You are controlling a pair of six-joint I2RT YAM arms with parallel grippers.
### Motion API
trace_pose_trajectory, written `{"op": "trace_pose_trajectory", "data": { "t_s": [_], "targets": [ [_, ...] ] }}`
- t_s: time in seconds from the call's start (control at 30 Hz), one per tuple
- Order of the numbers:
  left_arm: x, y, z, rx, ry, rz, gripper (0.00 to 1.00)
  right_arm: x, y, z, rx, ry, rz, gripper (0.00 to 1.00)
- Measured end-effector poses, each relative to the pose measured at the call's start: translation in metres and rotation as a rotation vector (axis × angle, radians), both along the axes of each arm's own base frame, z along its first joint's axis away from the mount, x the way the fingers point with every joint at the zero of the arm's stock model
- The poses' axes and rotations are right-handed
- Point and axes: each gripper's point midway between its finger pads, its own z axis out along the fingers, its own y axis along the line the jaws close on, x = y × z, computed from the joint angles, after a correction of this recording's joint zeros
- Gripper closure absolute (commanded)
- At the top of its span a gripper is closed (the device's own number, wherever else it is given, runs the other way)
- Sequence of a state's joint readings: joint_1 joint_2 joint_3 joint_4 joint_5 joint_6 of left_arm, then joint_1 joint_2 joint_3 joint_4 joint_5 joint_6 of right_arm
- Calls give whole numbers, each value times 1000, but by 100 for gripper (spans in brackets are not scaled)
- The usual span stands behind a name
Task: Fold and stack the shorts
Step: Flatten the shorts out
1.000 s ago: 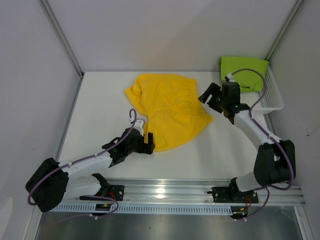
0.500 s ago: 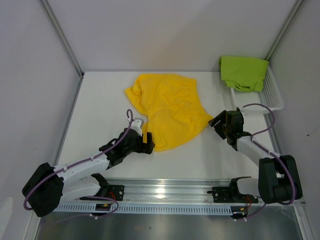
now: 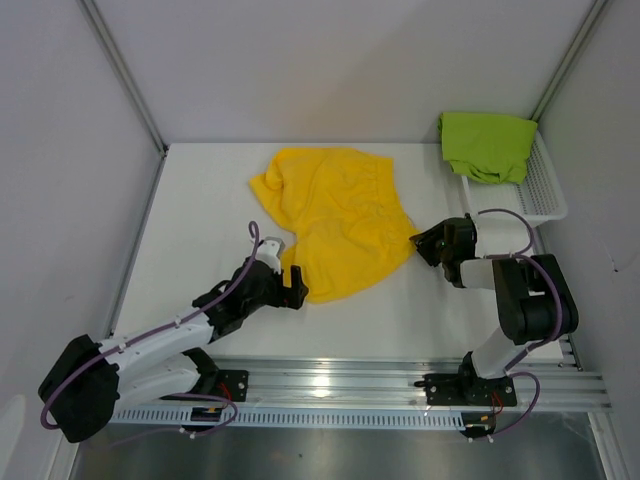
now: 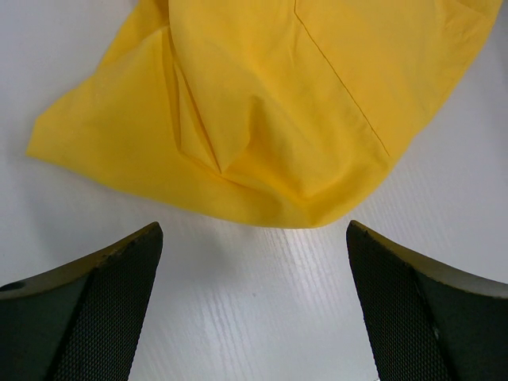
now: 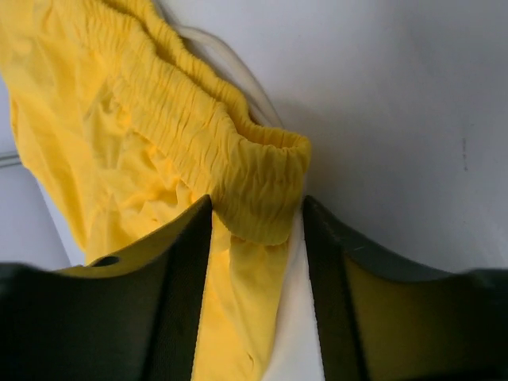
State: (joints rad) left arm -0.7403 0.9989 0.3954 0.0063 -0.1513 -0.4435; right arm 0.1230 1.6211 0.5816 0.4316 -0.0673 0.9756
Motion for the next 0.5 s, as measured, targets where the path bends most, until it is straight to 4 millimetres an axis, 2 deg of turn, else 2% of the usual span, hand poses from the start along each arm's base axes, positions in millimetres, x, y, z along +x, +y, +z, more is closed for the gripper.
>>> {"op": "trace_pose_trajectory", "data": {
  "t_s": [0.07,0.1,0.17,0.27,0.33,0.5],
  "targets": [
    [-1,1,0,-3,-3,0,1,0,-1,-4,-2,12,-8,77],
    [-1,1,0,-3,-4,0,1,-1,-2,-7,-10,19,-10,89],
    [-1,1,0,-3,-4,0,1,0,-3,-6,-13,18,-12,100],
    [-1,1,2,-4,-10,-4,1,4,-3,1,-24,22,-7,100],
    [-1,0,5,-12,-26,-13,1,8,-3,13,-40,12,0,100],
    [-4,-8,11,-29,-52,-51,1,9,-9,76,-100,-62,-4,100]
  ]
}}
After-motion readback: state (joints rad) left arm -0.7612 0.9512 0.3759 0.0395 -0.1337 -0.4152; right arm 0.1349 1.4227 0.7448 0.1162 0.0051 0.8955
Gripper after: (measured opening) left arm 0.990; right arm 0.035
